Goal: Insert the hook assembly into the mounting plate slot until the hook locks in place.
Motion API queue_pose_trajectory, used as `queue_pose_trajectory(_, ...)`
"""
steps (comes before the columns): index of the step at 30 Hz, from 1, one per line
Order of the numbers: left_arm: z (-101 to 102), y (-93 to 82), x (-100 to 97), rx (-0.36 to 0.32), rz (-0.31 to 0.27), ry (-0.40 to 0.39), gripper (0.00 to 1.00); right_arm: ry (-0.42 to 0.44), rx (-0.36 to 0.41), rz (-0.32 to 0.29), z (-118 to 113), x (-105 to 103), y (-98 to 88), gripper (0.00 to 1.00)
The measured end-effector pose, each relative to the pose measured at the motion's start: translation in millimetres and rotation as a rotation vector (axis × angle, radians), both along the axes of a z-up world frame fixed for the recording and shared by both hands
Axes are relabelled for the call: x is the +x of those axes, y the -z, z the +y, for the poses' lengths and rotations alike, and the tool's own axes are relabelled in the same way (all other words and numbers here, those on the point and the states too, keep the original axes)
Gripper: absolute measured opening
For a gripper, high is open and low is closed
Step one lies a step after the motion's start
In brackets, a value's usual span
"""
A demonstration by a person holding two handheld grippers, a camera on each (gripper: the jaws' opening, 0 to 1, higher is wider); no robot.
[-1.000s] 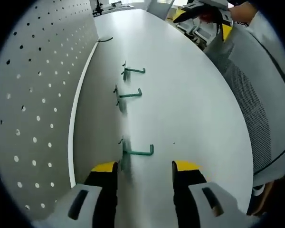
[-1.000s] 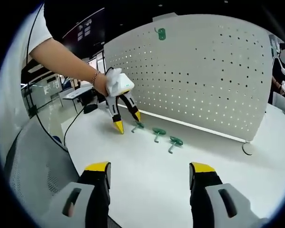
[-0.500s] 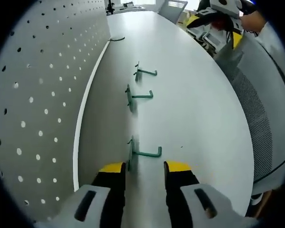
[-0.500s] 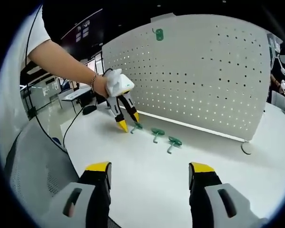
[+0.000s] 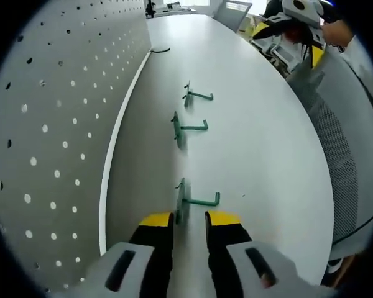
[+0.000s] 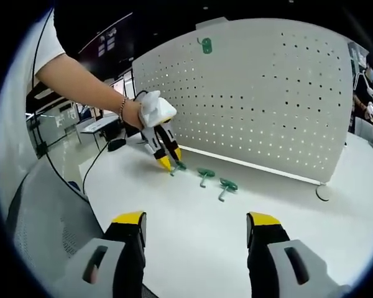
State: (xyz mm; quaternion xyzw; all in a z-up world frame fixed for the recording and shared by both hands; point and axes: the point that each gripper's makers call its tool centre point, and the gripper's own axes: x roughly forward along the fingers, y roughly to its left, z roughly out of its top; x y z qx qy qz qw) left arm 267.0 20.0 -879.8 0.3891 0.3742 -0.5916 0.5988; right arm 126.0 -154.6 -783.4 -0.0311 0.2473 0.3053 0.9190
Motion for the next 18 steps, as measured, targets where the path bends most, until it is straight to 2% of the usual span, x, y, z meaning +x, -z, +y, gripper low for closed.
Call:
queue_pose_trajectory(13,-2.3,0.7,1.0,0.014,-0.018,-0.013,0.13,0.001,-0.005,-0.004,-1.0,0.2,0.2,0.63)
queue_pose_trajectory(18,-3.4,0.9,3.4,0.009,-0.022,-0.047,0.1,0.003,-0.004,-0.004,-1.2,0.3,0.2,0.63)
